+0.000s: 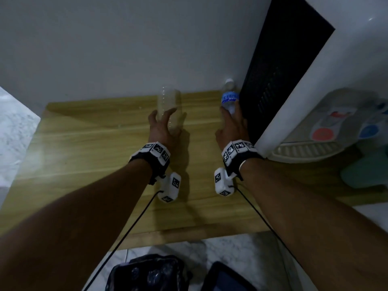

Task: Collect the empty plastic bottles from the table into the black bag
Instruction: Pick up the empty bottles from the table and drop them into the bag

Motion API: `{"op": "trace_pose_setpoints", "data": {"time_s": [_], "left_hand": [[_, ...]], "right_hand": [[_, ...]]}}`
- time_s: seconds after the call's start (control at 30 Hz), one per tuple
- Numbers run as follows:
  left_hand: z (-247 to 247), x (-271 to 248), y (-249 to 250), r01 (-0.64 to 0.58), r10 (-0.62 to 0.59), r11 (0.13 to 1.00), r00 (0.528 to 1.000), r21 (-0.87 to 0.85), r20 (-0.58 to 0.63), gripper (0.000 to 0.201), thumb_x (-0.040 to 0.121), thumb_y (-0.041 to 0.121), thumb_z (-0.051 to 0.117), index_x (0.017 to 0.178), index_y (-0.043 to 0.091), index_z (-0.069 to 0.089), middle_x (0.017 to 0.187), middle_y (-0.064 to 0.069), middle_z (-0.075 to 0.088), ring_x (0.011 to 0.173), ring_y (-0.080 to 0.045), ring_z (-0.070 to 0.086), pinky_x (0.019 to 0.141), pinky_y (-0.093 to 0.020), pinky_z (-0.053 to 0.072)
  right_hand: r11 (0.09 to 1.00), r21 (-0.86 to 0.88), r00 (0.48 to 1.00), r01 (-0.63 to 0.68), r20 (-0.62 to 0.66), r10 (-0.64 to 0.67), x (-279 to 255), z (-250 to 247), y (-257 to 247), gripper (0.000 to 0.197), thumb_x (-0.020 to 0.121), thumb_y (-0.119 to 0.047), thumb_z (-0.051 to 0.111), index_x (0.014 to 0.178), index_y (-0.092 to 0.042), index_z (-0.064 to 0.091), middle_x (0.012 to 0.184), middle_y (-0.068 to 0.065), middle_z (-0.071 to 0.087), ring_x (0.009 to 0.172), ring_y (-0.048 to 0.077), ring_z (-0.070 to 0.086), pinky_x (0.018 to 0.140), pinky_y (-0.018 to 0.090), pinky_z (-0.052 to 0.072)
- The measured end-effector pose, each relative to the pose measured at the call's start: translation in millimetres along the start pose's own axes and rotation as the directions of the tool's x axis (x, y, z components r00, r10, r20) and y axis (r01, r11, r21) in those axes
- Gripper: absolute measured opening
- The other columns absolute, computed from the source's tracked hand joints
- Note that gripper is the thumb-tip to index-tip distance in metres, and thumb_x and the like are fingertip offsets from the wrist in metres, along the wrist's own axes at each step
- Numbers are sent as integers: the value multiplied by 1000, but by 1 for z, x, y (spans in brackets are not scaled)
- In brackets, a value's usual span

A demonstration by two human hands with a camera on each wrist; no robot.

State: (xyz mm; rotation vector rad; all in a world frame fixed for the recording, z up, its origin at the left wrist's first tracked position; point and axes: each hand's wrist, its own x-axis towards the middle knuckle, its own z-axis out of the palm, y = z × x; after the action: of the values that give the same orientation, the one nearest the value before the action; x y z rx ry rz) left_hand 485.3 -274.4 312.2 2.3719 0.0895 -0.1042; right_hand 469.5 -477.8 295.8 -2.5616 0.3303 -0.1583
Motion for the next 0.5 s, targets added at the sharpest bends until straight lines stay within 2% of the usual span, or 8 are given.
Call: {"op": "trace_pose_setpoints", "data": {"time_s": [0.13,0.23,0.3,0.4,0.43,0.5], "left_hand": [[-13,-26,-5,-76,74,996,997,-42,-34,58,92,24,61,147,32,43,157,-21,26,136,-45,44,106,-42,45],[-26,-60,-11,-150,144,982,988,-115,-62,56,91,23,59,145,32,47,150,-20,37,129,-37,50,105,-45,49],[-36,-92,-14,-173,159,964,984,-202,-84,53,93,20,60,144,32,49,146,-15,42,121,-27,57,96,-35,55],[-57,-149,-23,-172,157,936,985,-306,-72,52,96,16,59,143,34,49,145,-5,43,117,-18,60,77,-11,54],[-64,-170,-29,-175,161,924,985,-341,-69,51,97,15,59,144,33,49,146,-3,44,119,-16,60,75,-8,53],[-80,-212,-42,-172,159,894,985,-414,-65,52,97,11,58,143,34,50,146,2,46,124,-14,59,81,-10,54]], "right_hand": [[999,-10,999,34,-8,-34,-11,-6,-4,73,76,-20,53,144,-38,35,164,4,10,143,38,26,111,50,35],[997,34,997,75,-23,-74,-36,-15,-14,70,78,-25,57,144,-36,37,162,5,16,142,36,30,109,45,39],[984,121,990,132,-65,-125,-63,-20,-21,71,77,-24,61,144,-35,39,162,4,19,142,32,31,104,38,40],[970,174,985,168,-69,-158,-113,-27,-29,70,77,-23,60,144,-32,41,162,2,21,143,25,30,99,25,35],[967,184,984,175,-61,-167,-132,-30,-31,70,77,-23,59,144,-32,41,162,2,21,143,23,30,99,23,32],[952,239,981,192,-49,-185,-172,-36,-37,70,79,-21,58,146,-31,40,162,2,22,144,18,28,101,19,29]]}}
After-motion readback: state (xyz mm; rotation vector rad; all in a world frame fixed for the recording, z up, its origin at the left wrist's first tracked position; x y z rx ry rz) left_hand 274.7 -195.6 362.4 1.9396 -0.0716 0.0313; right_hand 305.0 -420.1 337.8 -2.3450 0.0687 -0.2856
